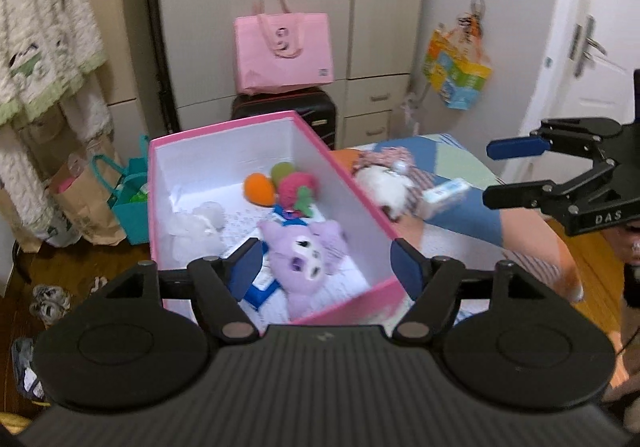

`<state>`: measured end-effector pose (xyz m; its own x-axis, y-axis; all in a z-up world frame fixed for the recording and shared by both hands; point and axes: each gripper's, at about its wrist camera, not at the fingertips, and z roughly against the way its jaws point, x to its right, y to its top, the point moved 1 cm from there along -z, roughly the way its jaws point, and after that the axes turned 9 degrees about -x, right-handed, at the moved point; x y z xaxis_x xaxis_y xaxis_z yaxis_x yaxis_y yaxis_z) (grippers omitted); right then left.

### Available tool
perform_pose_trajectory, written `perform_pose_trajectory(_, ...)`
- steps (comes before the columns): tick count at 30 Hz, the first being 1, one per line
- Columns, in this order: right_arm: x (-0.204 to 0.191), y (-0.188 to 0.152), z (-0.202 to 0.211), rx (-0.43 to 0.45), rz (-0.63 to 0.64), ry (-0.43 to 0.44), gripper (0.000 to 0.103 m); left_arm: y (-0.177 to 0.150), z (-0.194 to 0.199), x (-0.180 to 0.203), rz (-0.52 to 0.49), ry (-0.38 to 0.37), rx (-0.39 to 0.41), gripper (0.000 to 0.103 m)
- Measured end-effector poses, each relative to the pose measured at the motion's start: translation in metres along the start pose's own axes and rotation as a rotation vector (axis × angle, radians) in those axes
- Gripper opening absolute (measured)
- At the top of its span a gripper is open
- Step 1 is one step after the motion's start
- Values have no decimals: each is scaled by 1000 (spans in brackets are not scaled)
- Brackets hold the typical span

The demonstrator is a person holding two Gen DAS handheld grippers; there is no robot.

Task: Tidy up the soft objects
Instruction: 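Move both tools toward the white plush dog and tissue box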

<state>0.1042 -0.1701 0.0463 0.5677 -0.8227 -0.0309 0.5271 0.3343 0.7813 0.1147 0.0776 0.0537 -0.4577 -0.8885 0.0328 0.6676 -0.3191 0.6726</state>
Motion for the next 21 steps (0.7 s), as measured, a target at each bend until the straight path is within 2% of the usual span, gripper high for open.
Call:
perform_pose_trajectory(11,14,-48,44,1,-19,-107,71,-6,1,61,-115,-80,-20,72)
perform_pose_trajectory(21,33,-80,44,-19,-38,-163,74,-5,-32,106,-173,-150,-82,72)
